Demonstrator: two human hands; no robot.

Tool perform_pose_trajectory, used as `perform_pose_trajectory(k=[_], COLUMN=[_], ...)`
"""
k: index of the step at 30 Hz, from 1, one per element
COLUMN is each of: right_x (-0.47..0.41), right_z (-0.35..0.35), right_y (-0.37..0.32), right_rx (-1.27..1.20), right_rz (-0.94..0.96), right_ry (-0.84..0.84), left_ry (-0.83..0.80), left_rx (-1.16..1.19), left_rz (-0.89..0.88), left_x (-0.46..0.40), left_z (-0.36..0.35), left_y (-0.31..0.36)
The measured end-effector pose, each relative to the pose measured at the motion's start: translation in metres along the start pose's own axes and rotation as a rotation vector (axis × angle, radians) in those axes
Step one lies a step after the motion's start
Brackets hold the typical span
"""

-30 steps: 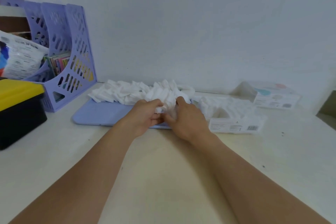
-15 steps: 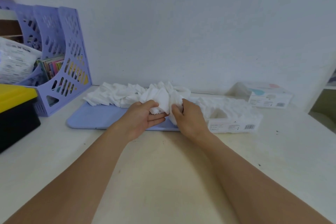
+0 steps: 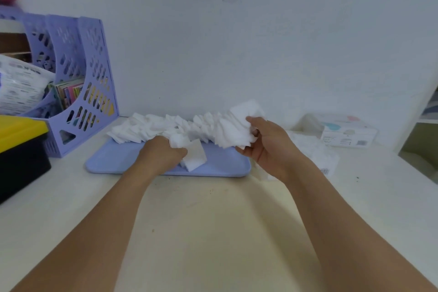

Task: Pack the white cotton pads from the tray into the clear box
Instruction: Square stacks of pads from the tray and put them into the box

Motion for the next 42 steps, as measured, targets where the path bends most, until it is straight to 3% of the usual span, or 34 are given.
perform_pose_trajectory(k=[4,6,7,8,10,12,14,18,23,26,28,31,42], right_x=[0.002,0.002,0.002,0.002,0.002,0.0,-0.001,-0.001,-0.004,-0.003,-0.001,0.0,0.002], right_z=[0.005,0.005,0.005,0.005,0.004,0.006,0.009,0.012,0.018,0.015,0.012,0.011,0.018], right_y=[-0.001,-0.002,-0.002,-0.002,-0.001,0.0,0.0,0.001,-0.012,-0.017,-0.013,-0.008,-0.011], right_rx=[0.021,0.037,0.058,0.089,0.148,0.212,0.28,0.315,0.063,0.027,0.172,0.346,0.446], right_rz=[-0.06,-0.067,-0.065,-0.06,-0.046,-0.023,-0.002,0.017,0.126,0.145,0.14,0.151,0.132], right_ry=[-0.096,-0.119,-0.123,-0.121,-0.117,-0.1,-0.073,-0.019,0.159,0.0,-0.114,-0.158,-0.215], left_ry=[0.223,0.392,0.413,0.336,-0.091,-0.463,-0.546,-0.41,-0.2,-0.187,-0.234,-0.26,-0.273], left_rx=[-0.403,-0.282,-0.09,0.185,0.772,0.91,0.879,0.878,0.934,1.056,1.143,1.039,0.69], left_rz=[-0.109,-0.307,-0.382,-0.375,-0.112,0.008,-0.098,-0.137,-0.102,-0.095,-0.095,-0.109,-0.325], left_x=[0.009,0.018,0.023,0.026,0.039,0.053,0.056,0.04,0.033,0.037,0.043,0.045,0.047], left_z=[0.003,0.005,0.005,0.003,-0.013,-0.03,-0.039,-0.039,-0.038,-0.038,-0.041,-0.043,-0.034], left_y=[0.009,0.025,0.035,0.043,0.06,0.068,0.066,0.053,0.048,0.05,0.054,0.054,0.06])
Point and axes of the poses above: each hand's wrist, its own x-axis away from the middle knuckle, its own z-axis out of the back of the hand, y = z × x, the point moved 3 cm from there along -x, towards the middle knuckle, and after that the axes turned 8 degrees about x, right-handed, at the moved point
